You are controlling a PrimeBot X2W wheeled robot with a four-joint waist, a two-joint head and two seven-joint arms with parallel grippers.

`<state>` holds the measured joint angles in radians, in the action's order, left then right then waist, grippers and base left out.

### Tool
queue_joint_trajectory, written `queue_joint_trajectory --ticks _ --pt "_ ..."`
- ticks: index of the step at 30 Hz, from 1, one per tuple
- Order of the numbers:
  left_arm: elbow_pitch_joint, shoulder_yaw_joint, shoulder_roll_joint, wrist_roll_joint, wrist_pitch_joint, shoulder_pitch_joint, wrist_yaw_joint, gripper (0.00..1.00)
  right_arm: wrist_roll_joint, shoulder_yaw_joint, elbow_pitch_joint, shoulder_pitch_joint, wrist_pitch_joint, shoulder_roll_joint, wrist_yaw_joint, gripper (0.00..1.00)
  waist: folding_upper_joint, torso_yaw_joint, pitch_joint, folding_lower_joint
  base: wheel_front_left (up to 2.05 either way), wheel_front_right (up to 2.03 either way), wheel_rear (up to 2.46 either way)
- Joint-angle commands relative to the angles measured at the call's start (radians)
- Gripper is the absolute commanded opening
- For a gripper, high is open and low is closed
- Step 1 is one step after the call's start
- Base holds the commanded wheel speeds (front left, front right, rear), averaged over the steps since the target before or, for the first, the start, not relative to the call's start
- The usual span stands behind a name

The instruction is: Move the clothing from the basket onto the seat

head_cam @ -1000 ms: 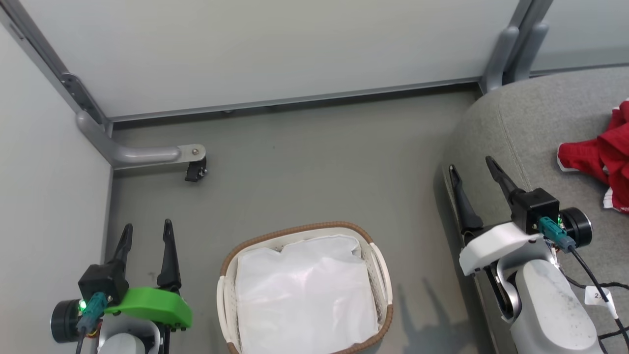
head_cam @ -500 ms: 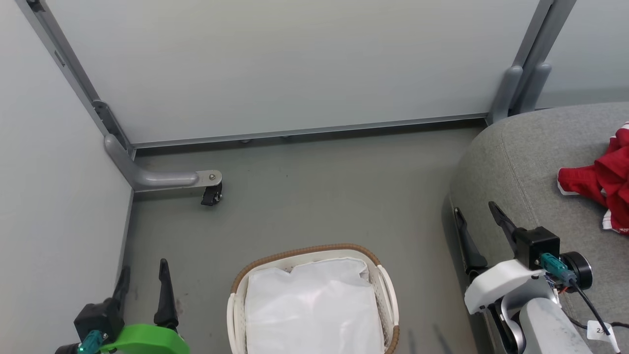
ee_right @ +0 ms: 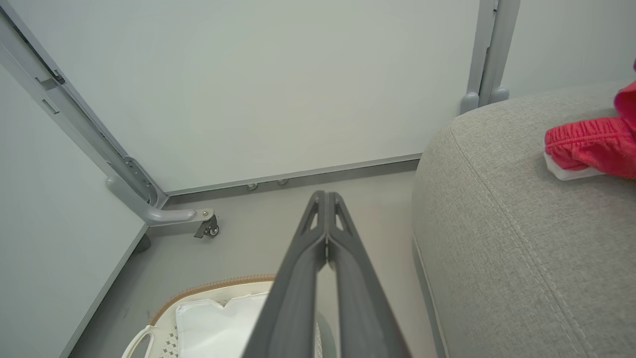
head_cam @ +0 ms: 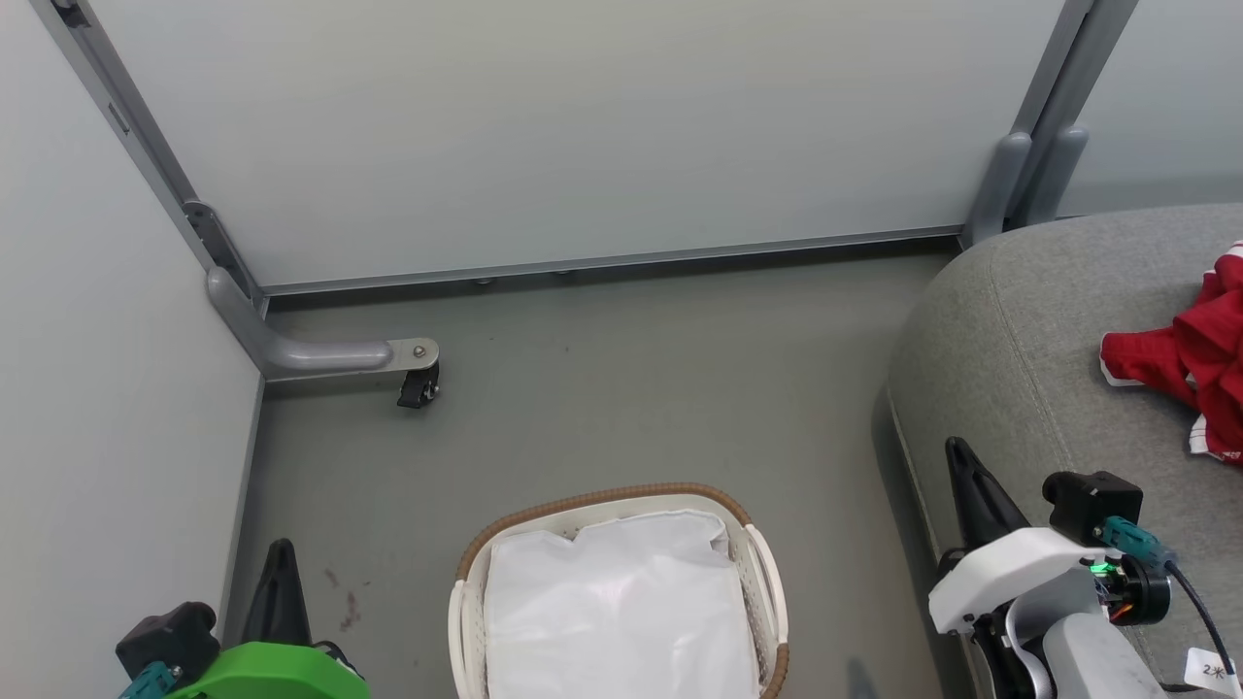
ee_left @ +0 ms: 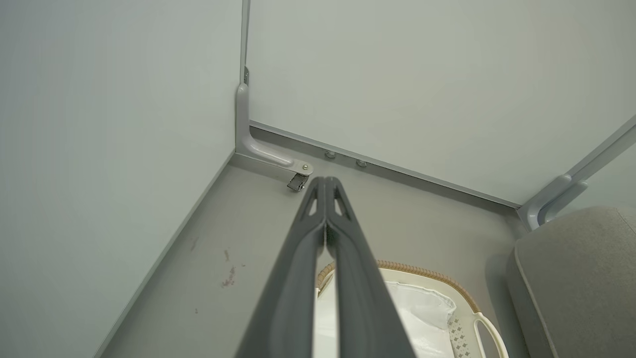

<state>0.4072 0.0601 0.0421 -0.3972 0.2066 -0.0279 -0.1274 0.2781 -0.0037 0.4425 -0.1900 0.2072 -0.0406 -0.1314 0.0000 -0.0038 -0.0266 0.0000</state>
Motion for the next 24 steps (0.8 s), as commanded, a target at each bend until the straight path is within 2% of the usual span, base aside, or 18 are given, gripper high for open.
queue_joint_trajectory --ticks 1,24 --pt "-0.023 0.004 0.005 -0.048 -0.008 -0.019 -0.001 0.0 0.05 -0.006 -0.026 -0.006 -0.011 -0.005 0.0 0.0 0.0 0.0 0.0 0.0 0.0 0.0 0.0" --pt "-0.069 0.017 0.007 -0.395 -0.099 -0.039 -0.002 0.0 0.432 -0.034 -0.083 0.023 -0.099 -0.007 0.0 0.0 0.0 0.001 0.005 0.0 0.0 0.0 0.0"
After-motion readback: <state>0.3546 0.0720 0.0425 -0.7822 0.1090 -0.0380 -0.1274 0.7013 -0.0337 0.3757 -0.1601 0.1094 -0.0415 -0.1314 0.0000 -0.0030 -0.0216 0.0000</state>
